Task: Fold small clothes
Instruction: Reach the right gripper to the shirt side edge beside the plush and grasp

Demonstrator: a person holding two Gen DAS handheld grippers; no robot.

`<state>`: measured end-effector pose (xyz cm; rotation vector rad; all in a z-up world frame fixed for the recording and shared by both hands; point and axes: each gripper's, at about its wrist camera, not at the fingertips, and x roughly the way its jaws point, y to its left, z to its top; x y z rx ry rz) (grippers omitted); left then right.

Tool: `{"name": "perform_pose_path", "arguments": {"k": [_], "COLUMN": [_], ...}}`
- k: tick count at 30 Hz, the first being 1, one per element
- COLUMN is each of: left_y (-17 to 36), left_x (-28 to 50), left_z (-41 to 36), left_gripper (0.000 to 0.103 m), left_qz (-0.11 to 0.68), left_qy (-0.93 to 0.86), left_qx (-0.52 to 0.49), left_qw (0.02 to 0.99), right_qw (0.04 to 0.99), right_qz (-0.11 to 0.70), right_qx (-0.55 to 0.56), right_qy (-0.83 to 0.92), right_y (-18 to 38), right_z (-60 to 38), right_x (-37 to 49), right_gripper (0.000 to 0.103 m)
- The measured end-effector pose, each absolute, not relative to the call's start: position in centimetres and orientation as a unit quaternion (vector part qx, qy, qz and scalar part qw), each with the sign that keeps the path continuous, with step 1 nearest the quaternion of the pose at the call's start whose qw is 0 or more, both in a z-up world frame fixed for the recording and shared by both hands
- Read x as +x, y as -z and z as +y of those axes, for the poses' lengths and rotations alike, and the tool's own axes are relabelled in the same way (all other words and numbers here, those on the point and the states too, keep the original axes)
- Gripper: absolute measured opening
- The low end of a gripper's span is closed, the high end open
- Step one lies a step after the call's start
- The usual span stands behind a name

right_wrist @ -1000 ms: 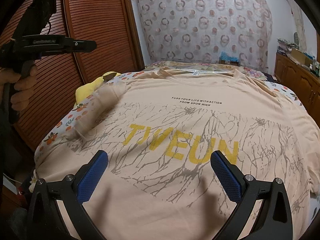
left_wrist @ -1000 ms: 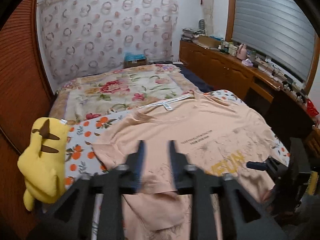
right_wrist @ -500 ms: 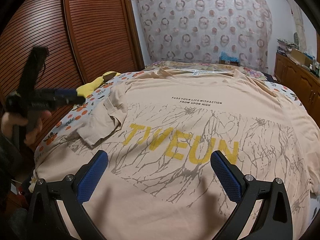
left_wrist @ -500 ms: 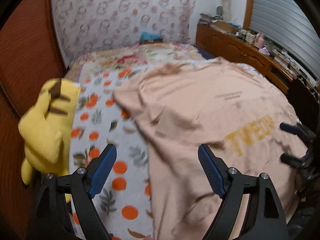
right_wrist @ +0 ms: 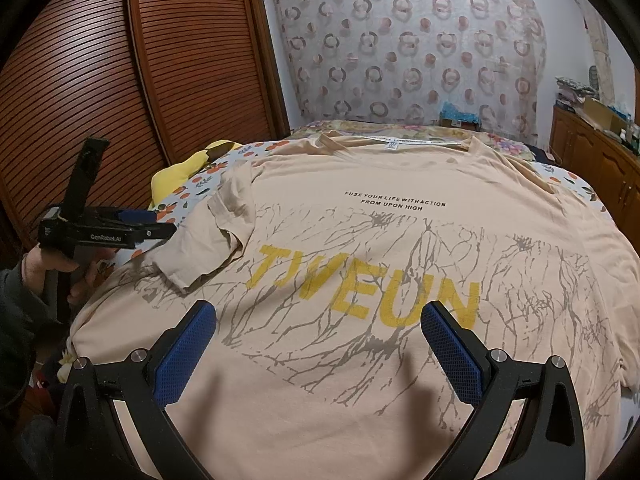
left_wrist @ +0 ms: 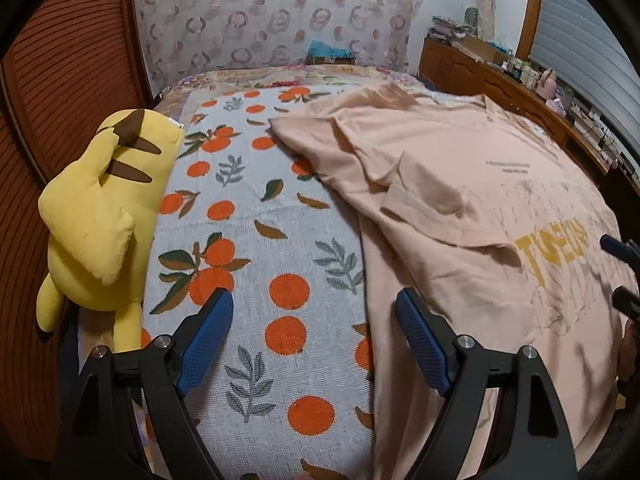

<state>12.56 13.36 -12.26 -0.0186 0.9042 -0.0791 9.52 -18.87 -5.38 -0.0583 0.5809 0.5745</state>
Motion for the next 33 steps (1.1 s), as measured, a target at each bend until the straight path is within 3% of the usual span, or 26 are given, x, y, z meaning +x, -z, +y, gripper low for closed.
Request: {"name": "perform_pose_path", "arguments": {"k": [6,10,15,21,29,33], "left_y": [12.5,12.7,12.7,12.7,12.3,10.5], "left_x": [12.7,13.0,13.1,13.1,12.5,10.5], "left_z": [13.2,13.2,13.3,13.3,13.9,15.5], "left_gripper": [0.087,0.102,0.103,0.103,0.103,0.103], "left_qz": [0.429,0.438,0.441,0.441,0.441,0.4], "left_qy": [0.039,0.034,0.032,0.032,0.021,0.0], "left_qx": [0.003,0.003,0.0,0.0,-0.013,-0.039], "left_qw": [0.902,0.898,0.897,0.897,0.897,0.916], "right_qw": [0.918,0.911,0.895,0.892,0.856,0.837], "right_qz": [0.281,0.29,0.299,0.28,0.315,0.33], "right_qx": [-0.028,-0.028,-0.032,-0.075,-0.104,-0.111], "right_qy": [-0.279,-0.291,-0.328,-0.348,-0.397,-0.421], "right_y": [5.4,5.4,4.2,1.6,2.3,3.3], "right_z": [-19.0,-18.9,-18.3,-15.7,-9.8,-7.2], "right_x": [9.5,9.7,10.7,12.8,17.3,18.7], "right_gripper": [0.102,0.099,0.096,0.081,0.04,0.038]}}
